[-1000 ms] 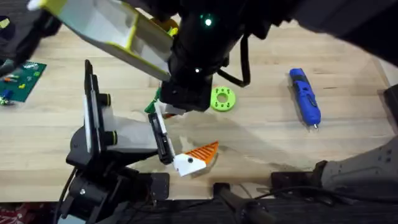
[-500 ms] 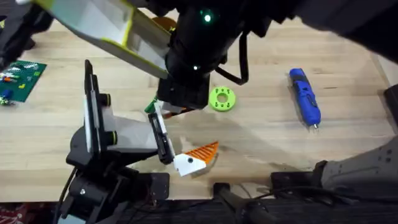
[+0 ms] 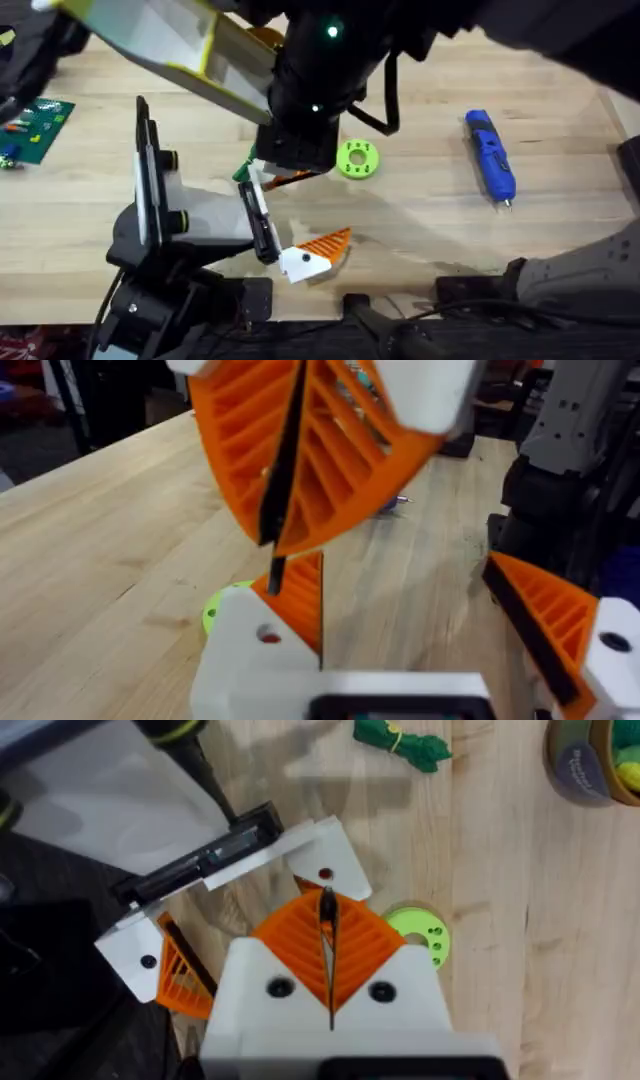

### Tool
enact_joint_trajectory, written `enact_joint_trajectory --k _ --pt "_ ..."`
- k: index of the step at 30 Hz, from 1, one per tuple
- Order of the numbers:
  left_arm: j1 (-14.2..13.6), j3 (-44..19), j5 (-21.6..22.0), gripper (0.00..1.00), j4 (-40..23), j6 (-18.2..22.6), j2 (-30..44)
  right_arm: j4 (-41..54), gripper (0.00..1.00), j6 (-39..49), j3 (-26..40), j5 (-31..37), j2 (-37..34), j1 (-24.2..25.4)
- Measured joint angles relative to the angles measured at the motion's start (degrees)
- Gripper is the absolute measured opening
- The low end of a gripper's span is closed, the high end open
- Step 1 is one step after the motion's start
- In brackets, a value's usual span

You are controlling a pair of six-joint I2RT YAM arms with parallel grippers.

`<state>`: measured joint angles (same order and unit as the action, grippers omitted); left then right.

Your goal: Pick up the gripper from the table and insert it into the empty holder that is missing its gripper. Then pick up a screw, insert it into the mounting hole, and use the screwdriver to tighten it. Finally, clean up the table by picking up the vegetable and placing it into the bucket.

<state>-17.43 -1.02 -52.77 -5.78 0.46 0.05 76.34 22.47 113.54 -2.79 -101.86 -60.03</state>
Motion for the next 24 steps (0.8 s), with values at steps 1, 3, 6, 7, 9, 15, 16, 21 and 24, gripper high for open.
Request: enact_joint_trajectory --k 1,3,6,7,9,15,16,21,24 --pt "0.0 0.0 0.0 0.986 0.0 0.0 0.0 0.0 0.012 -0.1 0.0 0.0 0.0 0.0" --pt "0.0 0.0 0.0 0.986 0.0 0.0 0.0 0.1 0.012 -0.1 0.0 0.0 0.0 0.0" --pt "0.0 0.0 0.0 0.986 0.0 0.0 0.0 0.5 0.012 -0.1 0.0 0.0 0.0 0.0" --pt "0.0 0.0 0.0 0.986 0.0 0.0 0.0 0.6 0.012 -0.2 0.0 0.0 0.0 0.0" --pt "0.0 0.0 0.0 0.986 0.0 0.0 0.0 1.0 0.012 -0.3 0.0 0.0 -0.1 0.0" --pt "0.0 0.0 0.0 0.986 0.0 0.0 0.0 1.1 0.012 -1.3 0.0 0.0 -1.8 0.0" --pt "0.0 0.0 0.0 0.986 0.0 0.0 0.0 1.1 0.012 -1.4 0.0 0.0 -2.2 0.0" --pt "0.0 0.0 0.0 0.986 0.0 -0.5 0.0 0.8 0.012 -1.5 0.1 -0.1 -2.7 0.4" --pt "0.0 0.0 0.0 0.986 0.0 -0.4 0.0 0.1 0.012 -1.5 0.1 -0.2 -2.7 0.6"
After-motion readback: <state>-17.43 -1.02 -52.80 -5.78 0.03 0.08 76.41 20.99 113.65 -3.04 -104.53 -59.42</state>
